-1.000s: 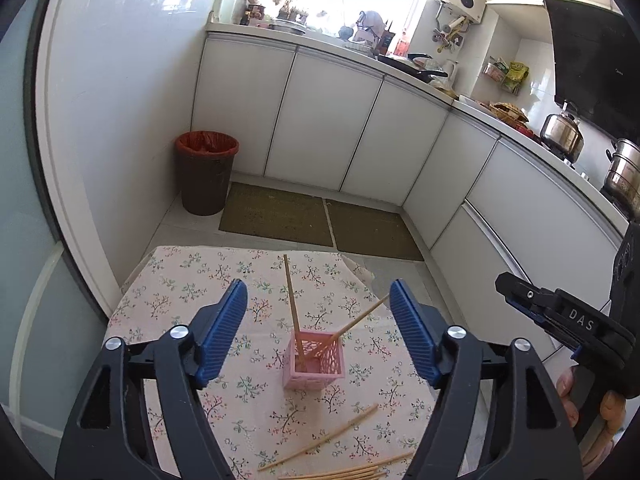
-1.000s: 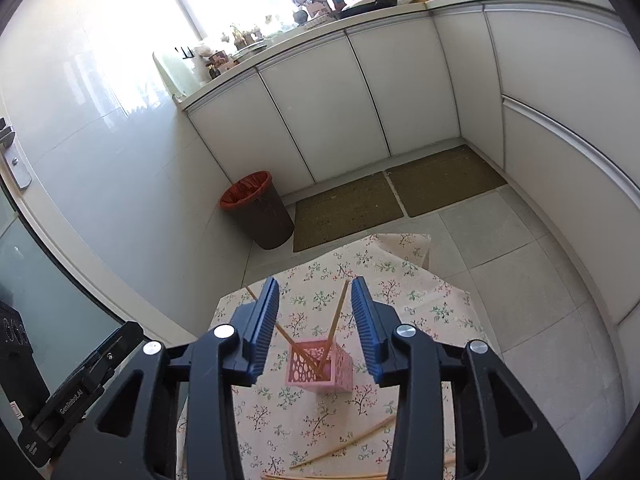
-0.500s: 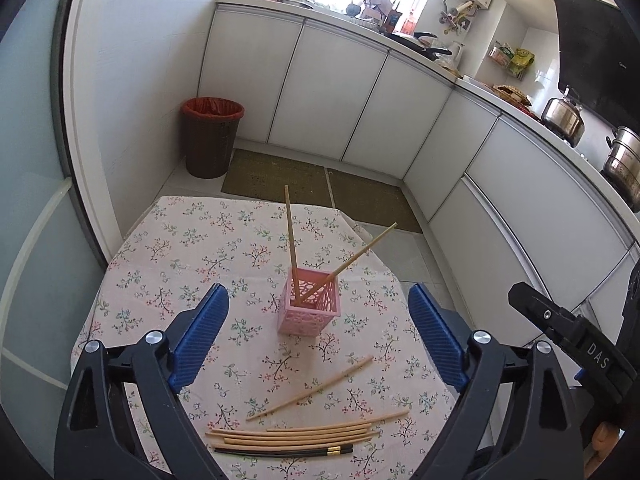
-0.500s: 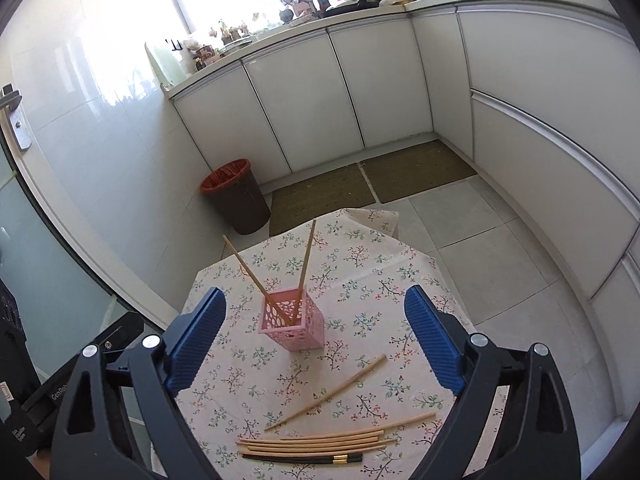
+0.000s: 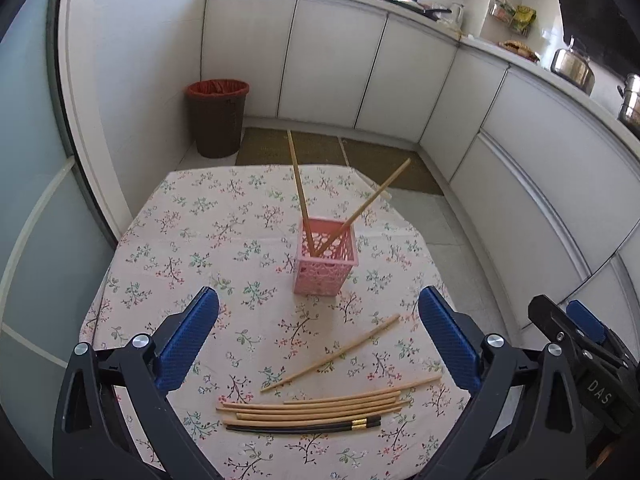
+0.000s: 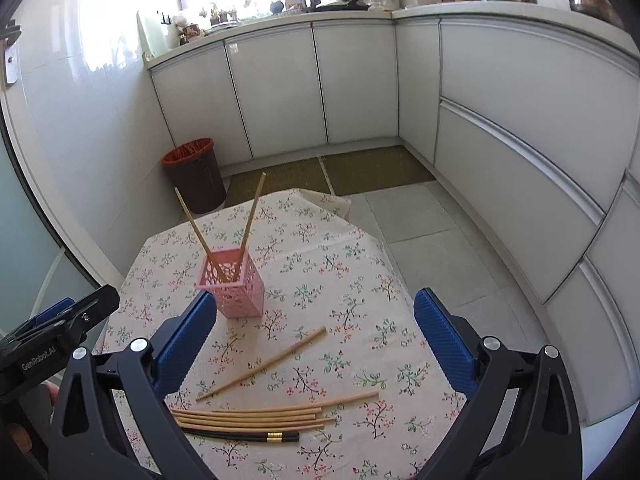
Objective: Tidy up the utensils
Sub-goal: 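Move both tools back toward the remaining chopsticks on the cloth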
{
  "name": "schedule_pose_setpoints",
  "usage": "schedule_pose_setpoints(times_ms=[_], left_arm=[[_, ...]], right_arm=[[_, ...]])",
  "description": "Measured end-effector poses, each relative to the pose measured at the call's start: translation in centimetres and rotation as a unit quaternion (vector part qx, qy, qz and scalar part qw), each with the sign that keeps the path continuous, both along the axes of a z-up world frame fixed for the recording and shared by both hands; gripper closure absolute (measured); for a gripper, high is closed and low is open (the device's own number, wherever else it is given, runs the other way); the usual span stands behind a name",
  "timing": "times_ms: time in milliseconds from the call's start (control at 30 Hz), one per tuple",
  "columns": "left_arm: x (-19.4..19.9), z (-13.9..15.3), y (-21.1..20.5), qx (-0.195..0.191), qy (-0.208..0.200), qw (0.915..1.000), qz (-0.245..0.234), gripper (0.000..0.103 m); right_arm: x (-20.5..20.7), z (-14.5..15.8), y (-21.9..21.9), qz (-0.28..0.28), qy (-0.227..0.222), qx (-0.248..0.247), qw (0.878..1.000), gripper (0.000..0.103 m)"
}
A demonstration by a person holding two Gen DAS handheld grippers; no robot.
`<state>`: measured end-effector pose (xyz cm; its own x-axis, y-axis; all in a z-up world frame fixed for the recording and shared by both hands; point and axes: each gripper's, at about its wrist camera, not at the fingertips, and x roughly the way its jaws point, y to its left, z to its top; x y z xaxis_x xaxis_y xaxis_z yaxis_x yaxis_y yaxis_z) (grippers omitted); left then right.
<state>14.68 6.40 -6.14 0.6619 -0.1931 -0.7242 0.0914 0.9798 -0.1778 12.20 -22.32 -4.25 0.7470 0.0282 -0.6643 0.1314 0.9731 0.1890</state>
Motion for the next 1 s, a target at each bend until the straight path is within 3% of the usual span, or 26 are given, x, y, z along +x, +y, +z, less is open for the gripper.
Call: schedule_pose_setpoints(times_ms=[167,267,400,533,667,900,967,1000], left_arm=[[1.2,-4.6,-2.5,0.042,0.068,0.9954,-0.053,0.007],[2.0,-7.4,-5.6,0.065,0.123,0.9819,-0.129,0.007],[2.8,-9.3,-9.5,0.120,0.125,0.9654,-0.195,0.007],[5.1,-12.1,-12.9,0.171,0.160,0.9442,-0.231,0.007],[7.9,-14.4,-15.6,0.188,0.170,0.9374,-0.239,0.007],[11.5,-18.5,-18.0,0.201,0.191,0.9259,-0.257,0.008],[11.9,-20.2,-18.0,0.211,0.211,0.9171,-0.265,0.013],[11.9,-21.4,-17.7,0.213,0.231,0.9078,-0.277,0.017]], right_arm=[[-1.9,-6.8,-3.7,-0.056,0.085,0.051,0.994,0.007],[-3.0,-11.4,-5.6,-0.084,0.155,0.082,0.981,0.007],[-3.9,-15.0,-6.9,-0.104,0.212,0.115,0.965,0.007],[-4.0,-15.5,-6.7,-0.101,0.220,0.113,0.964,0.007],[-3.9,-15.9,-6.3,-0.087,0.230,0.103,0.964,0.007],[-2.3,-17.2,-7.1,-0.096,0.273,0.162,0.943,0.007],[-1.7,-17.4,-7.1,-0.101,0.280,0.176,0.938,0.007],[-1.4,-17.5,-7.1,-0.104,0.284,0.184,0.935,0.007]])
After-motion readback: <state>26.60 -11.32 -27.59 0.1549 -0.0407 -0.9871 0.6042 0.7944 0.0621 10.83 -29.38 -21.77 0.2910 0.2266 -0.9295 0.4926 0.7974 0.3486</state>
